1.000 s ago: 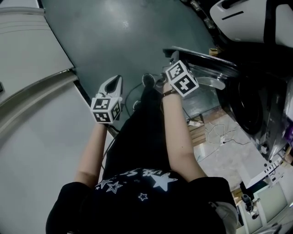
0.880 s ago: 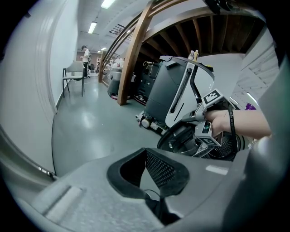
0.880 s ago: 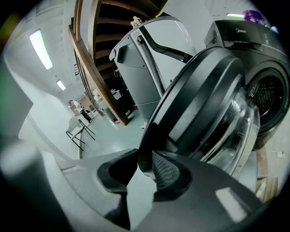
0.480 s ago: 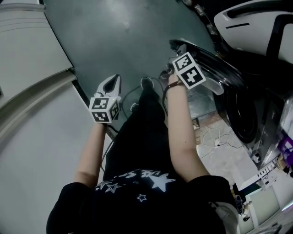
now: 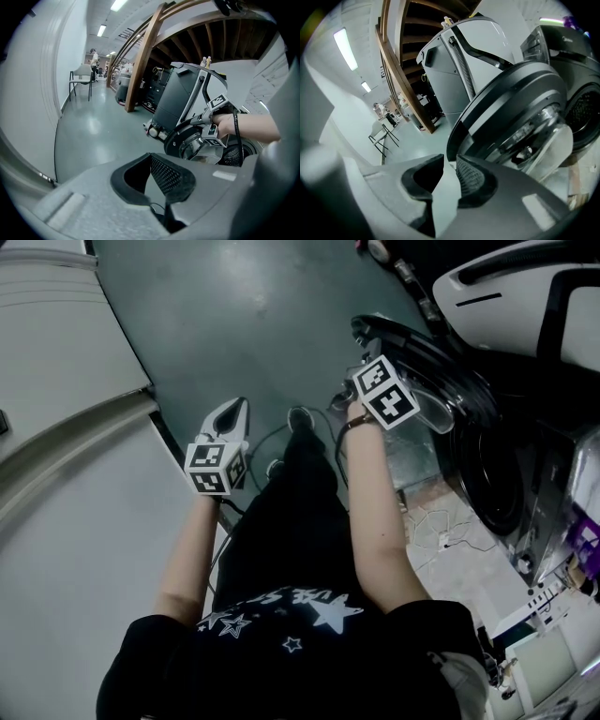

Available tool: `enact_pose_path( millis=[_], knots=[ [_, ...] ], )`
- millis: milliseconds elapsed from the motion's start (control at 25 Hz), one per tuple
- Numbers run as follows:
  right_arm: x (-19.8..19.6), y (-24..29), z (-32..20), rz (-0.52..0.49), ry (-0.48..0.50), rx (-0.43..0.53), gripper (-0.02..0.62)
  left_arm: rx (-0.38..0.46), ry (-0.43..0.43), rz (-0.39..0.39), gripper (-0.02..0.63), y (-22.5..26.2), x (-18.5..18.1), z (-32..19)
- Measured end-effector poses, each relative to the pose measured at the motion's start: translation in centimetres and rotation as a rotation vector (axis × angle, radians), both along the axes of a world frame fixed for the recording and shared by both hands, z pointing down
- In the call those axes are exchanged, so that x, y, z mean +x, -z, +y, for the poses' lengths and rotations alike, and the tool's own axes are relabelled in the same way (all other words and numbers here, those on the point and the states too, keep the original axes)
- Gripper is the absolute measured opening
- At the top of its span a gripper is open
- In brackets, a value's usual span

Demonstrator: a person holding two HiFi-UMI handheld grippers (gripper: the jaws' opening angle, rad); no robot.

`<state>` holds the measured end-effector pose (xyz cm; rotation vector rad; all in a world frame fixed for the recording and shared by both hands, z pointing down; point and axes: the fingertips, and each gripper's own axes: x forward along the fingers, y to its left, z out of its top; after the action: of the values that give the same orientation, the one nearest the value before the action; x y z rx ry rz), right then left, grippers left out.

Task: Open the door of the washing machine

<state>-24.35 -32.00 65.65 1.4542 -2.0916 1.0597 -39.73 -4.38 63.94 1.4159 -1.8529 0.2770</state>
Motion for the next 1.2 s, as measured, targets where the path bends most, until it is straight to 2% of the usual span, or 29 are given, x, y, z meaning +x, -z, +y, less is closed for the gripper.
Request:
enact_pose_path(
  millis=[200,400,480,720,800,1040,1200],
  knots=[
    [1.6,3.2,2.4,-0.011,0.057,0.04,0.089,0.041,-0.018,-0.016,0.012,2.9,1.6,1.0],
    [1.8,9.2,5.4,-0.028,0.171,0.2,0.087,0.087,-0.047,-0.032,0.012,6.1,2.6,2.9],
    [2.3,11.3,6.8,-0.02,0.189,0.244,0.087,0.103,-0.068,-0.043,0.012,7.3,3.0,3.7],
    [6.1,16.5,11.0,-0.024,0.168,0.313,0.025,0.156,-0.136,-0.081,0.012,11.5,5.0,6.0],
    [8.2,17.8,12.4,-0.011,0.152,0.336,0.023,0.183,-0.171,-0.083,0.012,12.8,6.3,6.3],
    [16.0,20.5,17.4,0.024,0.065,0.35,0.018,0.227,-0.287,-0.054,0.012,15.4,10.8,7.9],
    [22.5,21.1,20.1,0.059,-0.016,0.34,0.014,0.244,-0.397,-0.05,0.012,16.5,14.8,7.6]
  ],
)
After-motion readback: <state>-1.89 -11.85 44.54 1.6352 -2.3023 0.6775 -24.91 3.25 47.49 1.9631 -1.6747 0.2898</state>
